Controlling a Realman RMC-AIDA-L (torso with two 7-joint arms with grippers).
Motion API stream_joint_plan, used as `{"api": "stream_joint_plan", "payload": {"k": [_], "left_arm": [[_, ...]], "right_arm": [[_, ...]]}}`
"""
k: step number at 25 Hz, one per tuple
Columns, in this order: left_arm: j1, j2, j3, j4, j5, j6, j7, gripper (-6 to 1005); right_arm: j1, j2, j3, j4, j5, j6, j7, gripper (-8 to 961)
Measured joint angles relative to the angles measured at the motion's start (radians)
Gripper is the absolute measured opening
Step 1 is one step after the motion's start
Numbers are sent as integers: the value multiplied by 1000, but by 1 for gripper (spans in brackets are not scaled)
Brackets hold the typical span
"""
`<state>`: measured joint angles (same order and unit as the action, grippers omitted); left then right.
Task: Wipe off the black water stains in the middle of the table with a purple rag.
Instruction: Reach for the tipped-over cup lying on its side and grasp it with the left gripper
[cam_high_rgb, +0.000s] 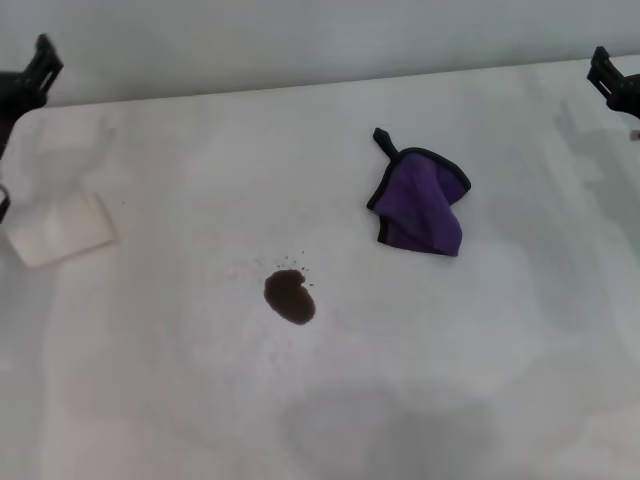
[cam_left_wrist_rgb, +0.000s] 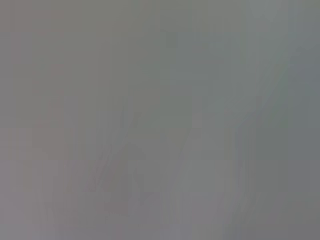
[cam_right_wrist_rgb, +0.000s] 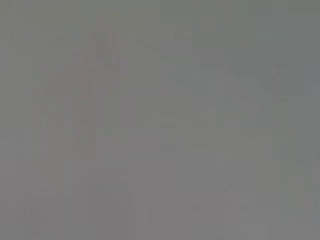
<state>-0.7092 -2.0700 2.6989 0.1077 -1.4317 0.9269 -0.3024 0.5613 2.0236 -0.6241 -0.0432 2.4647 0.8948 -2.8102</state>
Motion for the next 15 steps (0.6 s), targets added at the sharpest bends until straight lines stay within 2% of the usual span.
{"api": "stream_joint_plan", "payload": {"k": [3, 6, 7, 11, 15], "left_arm": [[-42, 13, 2, -7, 68, -19, -81, 887], [-72, 52, 2, -8, 202, -34, -263, 887], [-89, 75, 2, -13, 288, -45, -372, 887], [-149, 134, 3, -54, 621, -42, -752, 888], [-227, 182, 32, -174, 981, 102, -1148, 887]], "right_arm": [[-5, -2, 2, -2, 1, -2, 0, 858], [-6, -1, 3, -6, 2, -4, 0, 858], [-4, -1, 3, -6, 2, -4, 0, 858], [0, -1, 3, -7, 2, -4, 0, 858], [7, -2, 3, -7, 2, -4, 0, 858]]}}
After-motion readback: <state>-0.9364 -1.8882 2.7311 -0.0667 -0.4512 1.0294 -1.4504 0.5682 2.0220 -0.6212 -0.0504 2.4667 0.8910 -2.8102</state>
